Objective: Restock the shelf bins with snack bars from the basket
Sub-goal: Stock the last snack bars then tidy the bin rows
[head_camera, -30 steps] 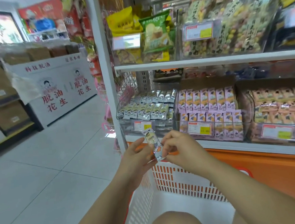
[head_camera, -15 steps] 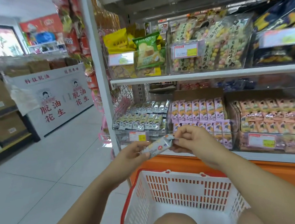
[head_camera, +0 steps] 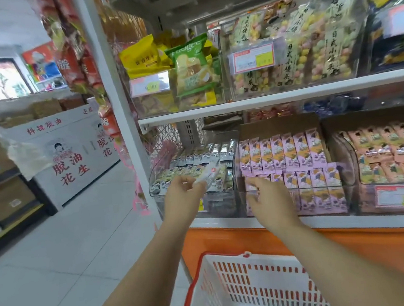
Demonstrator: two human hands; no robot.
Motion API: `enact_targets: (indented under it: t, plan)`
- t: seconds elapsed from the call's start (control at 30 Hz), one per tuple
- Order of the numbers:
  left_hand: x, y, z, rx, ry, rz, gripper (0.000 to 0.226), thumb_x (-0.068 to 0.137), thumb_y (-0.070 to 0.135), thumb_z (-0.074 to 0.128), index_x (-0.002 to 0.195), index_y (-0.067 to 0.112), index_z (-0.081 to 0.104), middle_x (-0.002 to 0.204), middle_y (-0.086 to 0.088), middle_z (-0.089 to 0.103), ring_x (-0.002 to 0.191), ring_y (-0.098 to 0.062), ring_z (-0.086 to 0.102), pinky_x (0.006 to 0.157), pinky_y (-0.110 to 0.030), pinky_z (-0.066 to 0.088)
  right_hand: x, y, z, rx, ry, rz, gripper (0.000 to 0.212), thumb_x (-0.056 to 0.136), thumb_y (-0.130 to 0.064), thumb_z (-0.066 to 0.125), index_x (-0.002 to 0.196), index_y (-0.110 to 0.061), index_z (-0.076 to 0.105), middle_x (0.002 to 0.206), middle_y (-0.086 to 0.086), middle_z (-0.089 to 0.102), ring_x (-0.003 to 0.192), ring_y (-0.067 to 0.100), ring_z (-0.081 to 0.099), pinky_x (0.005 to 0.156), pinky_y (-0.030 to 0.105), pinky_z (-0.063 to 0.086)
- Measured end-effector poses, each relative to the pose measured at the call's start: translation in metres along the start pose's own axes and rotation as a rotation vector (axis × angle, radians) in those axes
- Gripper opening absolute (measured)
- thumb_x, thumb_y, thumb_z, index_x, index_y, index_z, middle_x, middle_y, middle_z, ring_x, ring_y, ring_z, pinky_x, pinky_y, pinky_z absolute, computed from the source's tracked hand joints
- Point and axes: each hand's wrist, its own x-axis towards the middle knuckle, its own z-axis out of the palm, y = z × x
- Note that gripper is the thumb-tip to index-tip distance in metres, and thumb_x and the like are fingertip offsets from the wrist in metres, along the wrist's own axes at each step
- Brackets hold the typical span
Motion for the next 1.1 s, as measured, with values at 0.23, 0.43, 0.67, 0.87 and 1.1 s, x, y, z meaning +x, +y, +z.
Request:
enact_targets:
  t: [0.23, 0.43, 0.67, 0.87, 1.1]
  plan:
    - [0.056, 0.019, 0.053, 0.113, 0.037, 0.047, 0.015, 0.093, 0.026, 0.055, 0.102, 0.013, 0.055, 0.070, 0.004, 0.051, 0.050, -0.012, 0.041, 0.046, -0.025, 0.030, 0.005, 0.021, 0.007, -0.146, -0.015, -0.124, 0.028, 0.094, -0.021, 0.052, 0.119, -0.029, 0.062, 0.125, -0.011, 0.059, 0.122, 0.011, 0.047, 0.119, 0.036, 0.007]
    - [0.058, 0.010, 0.067, 0.404, -0.167, 0.143, 0.028, 0.096, 0.029, 0.048, 0.119, 0.020, 0.062, 0.090, -0.002, 0.063, 0.064, -0.016, 0.055, 0.056, -0.025, 0.044, 0.005, 0.026, 0.008, -0.156, -0.029, -0.169, 0.025, 0.092, -0.020, 0.051, 0.112, -0.029, 0.063, 0.124, -0.013, 0.055, 0.123, 0.009, 0.043, 0.117, 0.031, -0.001]
    - [0.072, -0.013, 0.057, 0.651, -0.298, 0.316, 0.036, 0.099, 0.024, 0.039, 0.130, 0.026, 0.056, 0.120, -0.002, 0.064, 0.108, -0.017, 0.048, 0.107, -0.042, 0.031, 0.002, 0.024, 0.008, -0.151, -0.013, -0.164, 0.028, 0.093, -0.025, 0.051, 0.117, -0.033, 0.062, 0.133, -0.014, 0.048, 0.127, 0.008, 0.034, 0.114, 0.028, 0.005]
    - [0.070, -0.026, 0.055, 0.887, -0.429, 0.388, 0.046, 0.104, 0.030, 0.025, 0.149, 0.025, 0.026, 0.157, 0.005, 0.021, 0.146, -0.015, 0.013, 0.117, -0.049, 0.001, 0.002, 0.024, 0.010, -0.157, -0.025, -0.152, 0.026, 0.092, -0.026, 0.053, 0.115, -0.035, 0.064, 0.136, -0.011, 0.046, 0.129, 0.011, 0.033, 0.117, 0.033, 0.005]
    - [0.068, -0.025, 0.052, 1.059, -0.362, 0.405, 0.046, 0.103, 0.038, 0.025, 0.149, 0.035, 0.021, 0.158, 0.001, 0.017, 0.144, -0.025, 0.016, 0.117, -0.050, 0.009, -0.002, 0.019, 0.009, -0.190, -0.051, -0.145, 0.027, 0.093, -0.028, 0.053, 0.118, -0.036, 0.061, 0.143, -0.011, 0.041, 0.136, 0.010, 0.029, 0.117, 0.035, -0.002]
